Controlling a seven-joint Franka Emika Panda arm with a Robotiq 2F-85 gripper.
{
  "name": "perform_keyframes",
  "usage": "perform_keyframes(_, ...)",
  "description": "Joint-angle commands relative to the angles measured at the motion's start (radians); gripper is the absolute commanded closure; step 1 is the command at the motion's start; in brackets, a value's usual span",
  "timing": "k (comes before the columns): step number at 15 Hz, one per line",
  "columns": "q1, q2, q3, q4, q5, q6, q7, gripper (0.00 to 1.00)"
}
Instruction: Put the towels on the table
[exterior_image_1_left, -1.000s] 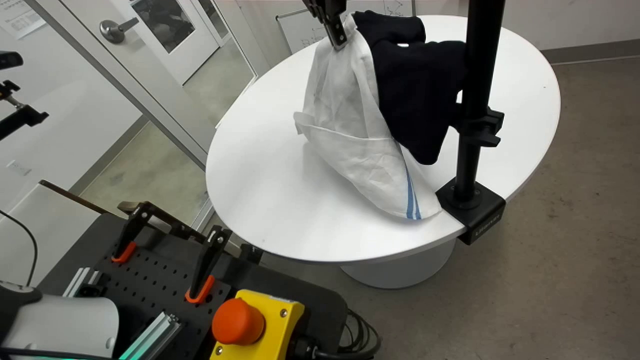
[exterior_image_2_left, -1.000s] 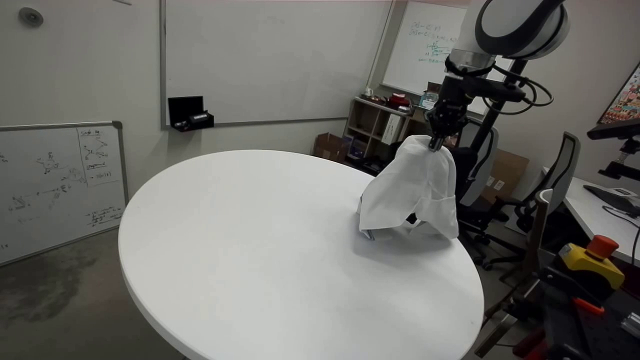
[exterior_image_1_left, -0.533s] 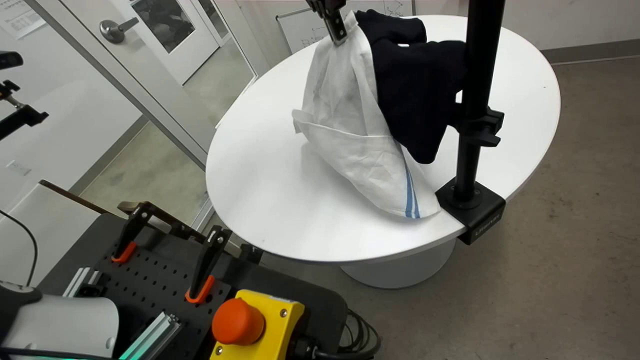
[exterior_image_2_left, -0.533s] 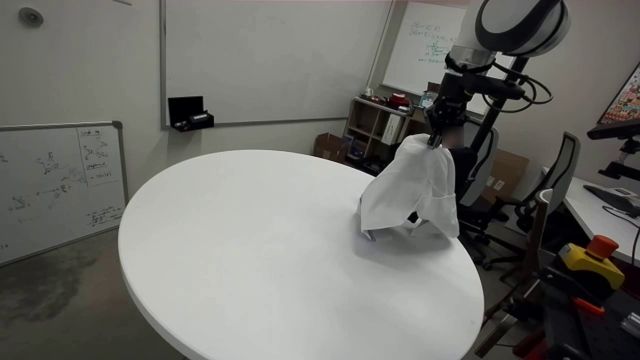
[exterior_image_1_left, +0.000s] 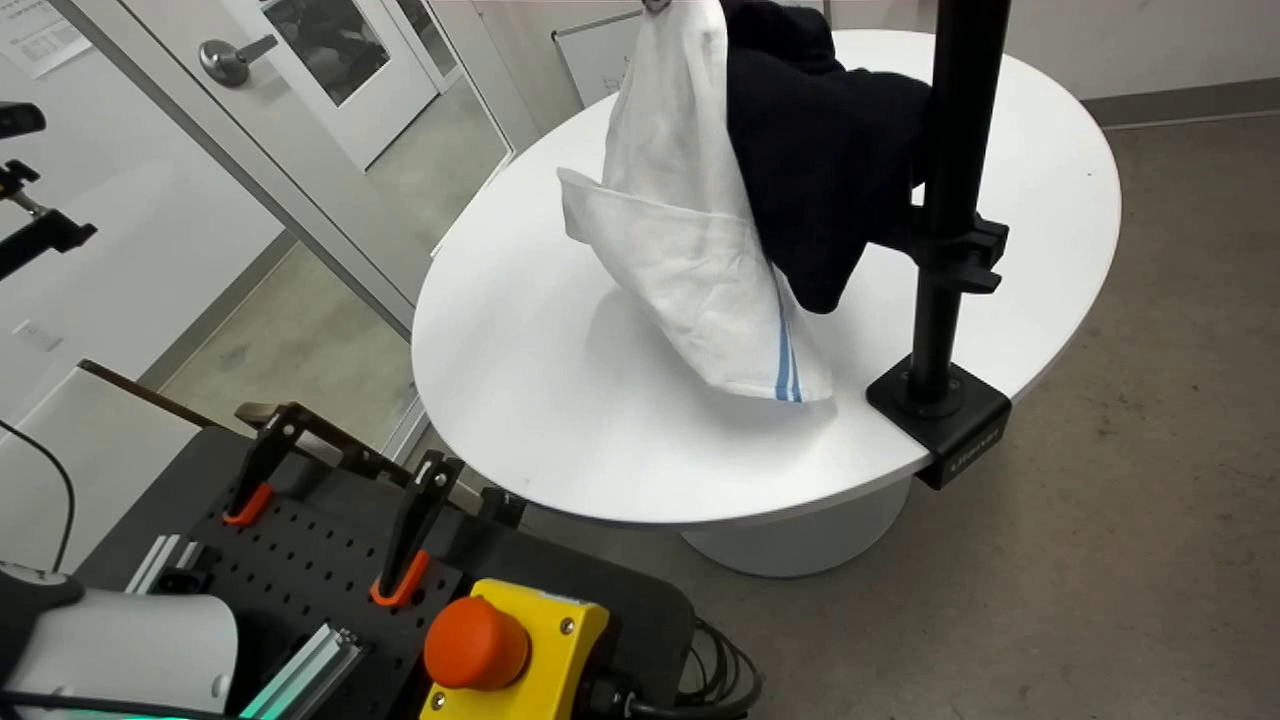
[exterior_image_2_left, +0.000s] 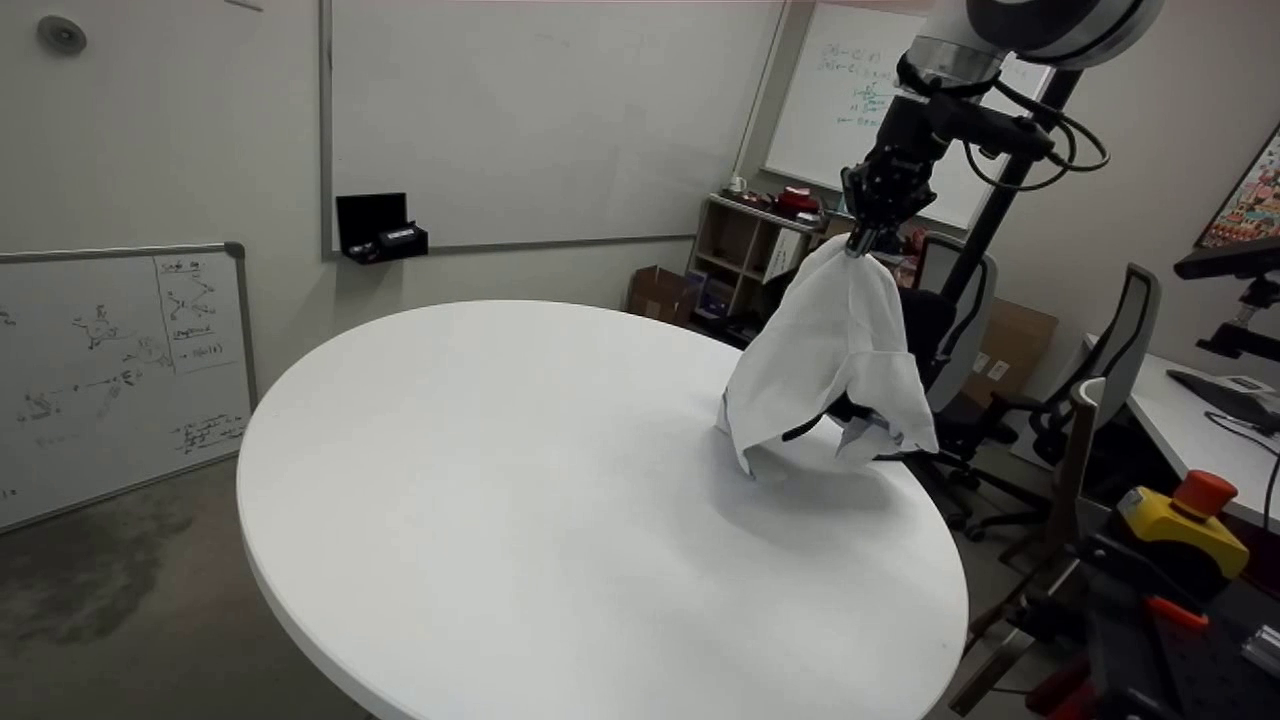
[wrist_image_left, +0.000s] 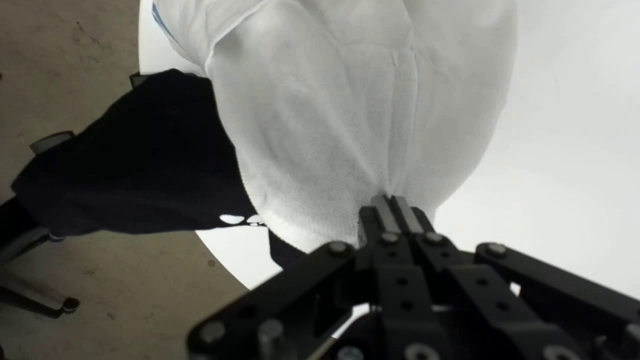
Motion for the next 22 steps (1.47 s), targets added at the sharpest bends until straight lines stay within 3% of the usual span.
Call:
perform_keyframes(1,0.015,-0.063,0.009,-0.006,0.025,-0.005,0.002,1.0)
perform_keyframes(14,0.022,-0.251,0.06,-0.021,0.063,0.052,-0.012,1.0)
perform_keyframes(22,0.1,-0.406,0.139,-0.017,0.143,0.203,-0.112,1.0)
